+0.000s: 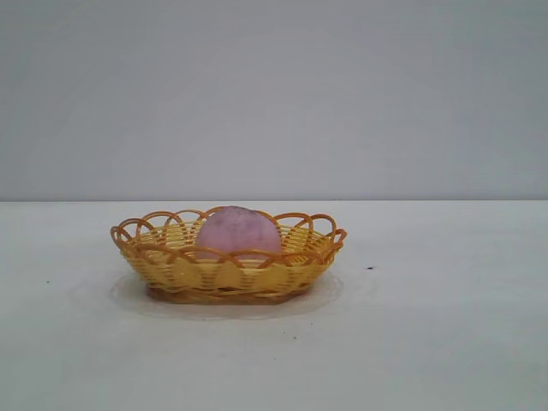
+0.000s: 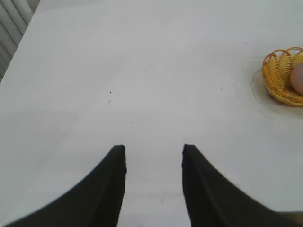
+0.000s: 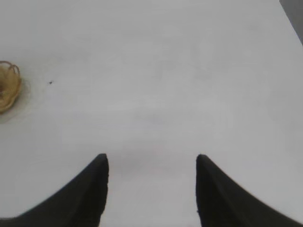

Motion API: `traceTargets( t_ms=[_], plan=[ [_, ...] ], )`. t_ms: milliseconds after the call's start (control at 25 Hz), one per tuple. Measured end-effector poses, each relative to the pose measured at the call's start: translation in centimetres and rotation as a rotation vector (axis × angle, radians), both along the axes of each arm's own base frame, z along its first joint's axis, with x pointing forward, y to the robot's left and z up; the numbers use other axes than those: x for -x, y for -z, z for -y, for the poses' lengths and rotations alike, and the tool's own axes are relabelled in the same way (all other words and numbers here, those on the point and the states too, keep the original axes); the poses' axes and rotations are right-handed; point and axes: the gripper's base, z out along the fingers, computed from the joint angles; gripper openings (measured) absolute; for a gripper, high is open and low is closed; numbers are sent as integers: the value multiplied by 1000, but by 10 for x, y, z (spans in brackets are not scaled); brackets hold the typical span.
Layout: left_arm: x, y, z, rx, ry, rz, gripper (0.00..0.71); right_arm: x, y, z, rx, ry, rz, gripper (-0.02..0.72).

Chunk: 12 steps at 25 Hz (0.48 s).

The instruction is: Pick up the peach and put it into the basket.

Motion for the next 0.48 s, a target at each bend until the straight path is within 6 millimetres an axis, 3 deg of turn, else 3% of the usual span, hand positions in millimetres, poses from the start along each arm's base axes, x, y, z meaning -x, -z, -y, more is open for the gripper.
traceTargets(
  t_ms=[480],
  plan=[
    [0,0,0,0,0,0,230,5,1,1,2,2,39,396]
  ],
)
